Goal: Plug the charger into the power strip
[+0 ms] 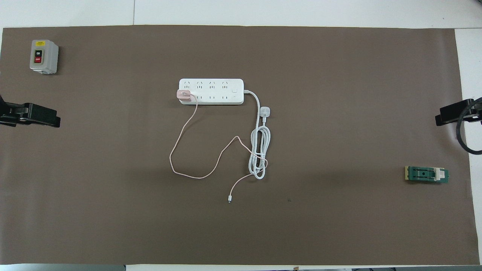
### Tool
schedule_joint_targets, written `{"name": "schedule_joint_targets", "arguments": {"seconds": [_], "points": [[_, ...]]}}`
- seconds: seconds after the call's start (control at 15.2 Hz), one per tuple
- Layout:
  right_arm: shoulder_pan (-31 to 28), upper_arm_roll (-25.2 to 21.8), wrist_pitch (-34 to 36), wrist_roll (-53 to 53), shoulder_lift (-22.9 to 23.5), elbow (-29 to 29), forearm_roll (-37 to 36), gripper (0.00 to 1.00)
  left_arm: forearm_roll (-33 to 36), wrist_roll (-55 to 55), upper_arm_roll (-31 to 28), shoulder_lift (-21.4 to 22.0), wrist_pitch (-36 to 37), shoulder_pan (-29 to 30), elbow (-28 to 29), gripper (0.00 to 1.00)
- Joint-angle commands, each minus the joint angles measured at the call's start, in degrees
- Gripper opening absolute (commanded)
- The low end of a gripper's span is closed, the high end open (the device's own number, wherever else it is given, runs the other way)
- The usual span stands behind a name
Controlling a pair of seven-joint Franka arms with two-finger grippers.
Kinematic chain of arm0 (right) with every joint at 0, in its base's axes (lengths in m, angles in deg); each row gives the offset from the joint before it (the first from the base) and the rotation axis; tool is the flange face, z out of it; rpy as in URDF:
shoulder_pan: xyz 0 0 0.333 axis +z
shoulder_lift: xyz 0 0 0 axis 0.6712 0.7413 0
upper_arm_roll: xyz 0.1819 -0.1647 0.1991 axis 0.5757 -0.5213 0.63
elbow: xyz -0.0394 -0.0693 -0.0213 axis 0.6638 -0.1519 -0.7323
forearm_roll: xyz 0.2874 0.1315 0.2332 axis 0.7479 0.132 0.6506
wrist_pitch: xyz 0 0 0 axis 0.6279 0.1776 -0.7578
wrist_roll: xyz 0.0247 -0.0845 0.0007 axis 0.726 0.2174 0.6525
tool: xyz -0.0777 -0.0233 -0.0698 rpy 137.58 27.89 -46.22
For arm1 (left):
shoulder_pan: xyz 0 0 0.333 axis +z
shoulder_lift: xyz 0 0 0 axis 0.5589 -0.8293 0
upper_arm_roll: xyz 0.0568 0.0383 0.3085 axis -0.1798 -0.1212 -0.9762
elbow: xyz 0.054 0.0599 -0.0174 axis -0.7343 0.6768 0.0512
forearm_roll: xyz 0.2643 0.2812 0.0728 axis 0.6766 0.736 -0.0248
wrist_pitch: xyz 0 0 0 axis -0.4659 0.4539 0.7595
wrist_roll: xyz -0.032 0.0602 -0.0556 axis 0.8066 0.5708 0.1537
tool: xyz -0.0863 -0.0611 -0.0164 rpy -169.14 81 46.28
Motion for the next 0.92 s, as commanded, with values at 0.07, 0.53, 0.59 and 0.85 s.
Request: {"name": "schedule_joint_targets", "arguments": {"seconds": [0.07, 0.53, 0.59, 0.85], "points": [[-0.7, 0.8, 0.4, -0.3, -0.9, 0.9, -0.7, 1.0, 1.6, 2.1, -0.1, 1.3, -0.5, -0.5, 1.3, 1.0], [-0.8, 0.8, 0.4, -0.3, -0.9, 0.9, -0.7, 1.0, 1.2, 5.0, -0.3, 1.9, 0.1, -2.0, 1.5, 1.0], [-0.8, 0.8, 0.4, -0.3, -0.9, 0.9, -0.7, 1.0, 1.2, 6.1, -0.5, 1.9, 0.0, -2.4, 1.5, 1.0], [-0.8, 0.8, 0.4, -0.3, -0.9, 0.9, -0.7, 1.0, 1.1, 6.5, -0.6, 1.9, 0.6, -2.7, 1.4, 1.0]]}}
